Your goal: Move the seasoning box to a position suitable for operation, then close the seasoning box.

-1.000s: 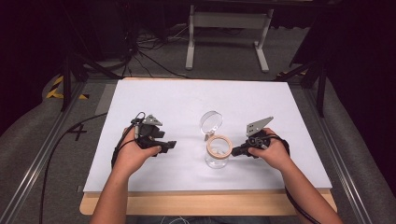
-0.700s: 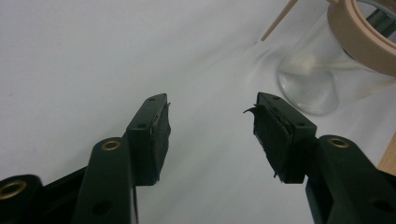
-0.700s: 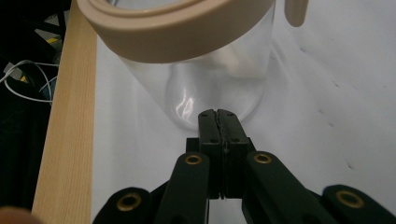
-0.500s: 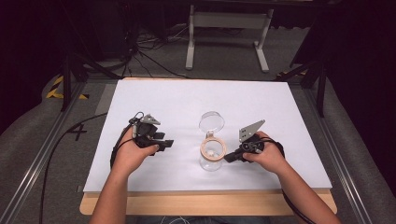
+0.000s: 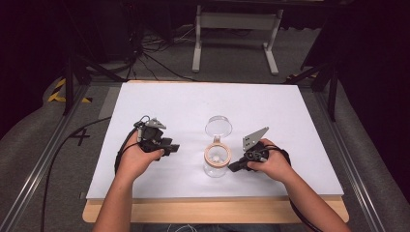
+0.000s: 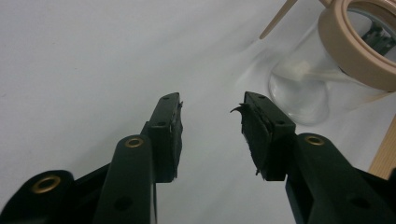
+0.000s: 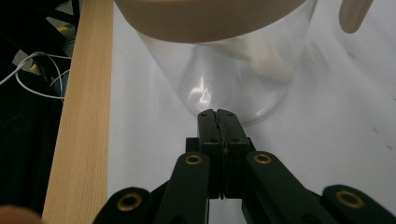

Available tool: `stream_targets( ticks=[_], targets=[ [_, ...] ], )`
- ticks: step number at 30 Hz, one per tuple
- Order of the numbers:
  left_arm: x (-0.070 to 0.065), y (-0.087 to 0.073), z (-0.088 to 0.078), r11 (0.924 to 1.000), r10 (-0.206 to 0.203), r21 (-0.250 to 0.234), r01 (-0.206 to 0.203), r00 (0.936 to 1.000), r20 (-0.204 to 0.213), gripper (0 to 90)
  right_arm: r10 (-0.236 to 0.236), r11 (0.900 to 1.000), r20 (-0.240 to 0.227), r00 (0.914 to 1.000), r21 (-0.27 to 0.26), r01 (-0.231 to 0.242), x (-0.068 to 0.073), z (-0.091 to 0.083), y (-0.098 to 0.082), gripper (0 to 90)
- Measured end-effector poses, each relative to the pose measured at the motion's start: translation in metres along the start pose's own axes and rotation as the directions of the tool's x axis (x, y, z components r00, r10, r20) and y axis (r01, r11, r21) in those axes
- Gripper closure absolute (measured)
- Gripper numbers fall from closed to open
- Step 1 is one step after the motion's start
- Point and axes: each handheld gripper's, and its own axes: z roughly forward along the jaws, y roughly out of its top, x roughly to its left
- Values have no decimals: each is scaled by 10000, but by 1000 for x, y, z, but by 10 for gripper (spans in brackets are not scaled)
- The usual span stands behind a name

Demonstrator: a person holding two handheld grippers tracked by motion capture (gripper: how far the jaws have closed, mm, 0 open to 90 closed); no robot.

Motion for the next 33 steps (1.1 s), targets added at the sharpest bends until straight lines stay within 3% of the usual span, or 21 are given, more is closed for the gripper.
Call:
stream_targets(
  ticks=[5,7,10,13,16,21,23,33],
  targets=[
    [1,4,-1,10000,65,-56,-64,9998,193,699,84,9999,210,9997,-80,-82,2,-6,-3,900],
    [1,7,-1,9994,48,-347,-41,9998,207,746,238,9991,553,9982,-367,-217,4,-17,-5,900],
    [2,10,-4,9954,-66,-955,91,9996,261,810,328,9980,697,9970,-561,-289,6,-23,-5,900],
    [2,12,-7,9926,-7,-1216,63,9989,459,889,410,9965,907,9950,-759,-341,8,-31,-5,900],
    [3,16,-6,9889,191,-1484,-81,9971,730,898,601,9939,1054,9926,-981,-498,11,-37,-4,900],
    [7,24,-3,9906,226,-1366,-110,9962,838,899,757,9889,1262,9891,-1366,-583,17,-46,0,900],
    [7,28,-2,9893,214,-1459,-57,9941,1061,899,771,9858,1314,9883,-1585,-558,20,-48,3,900],
    [1,55,7,9856,595,-1641,-411,9923,1088,896,1171,9604,1360,9838,-2676,-774,33,-50,25,900]
  ],
)
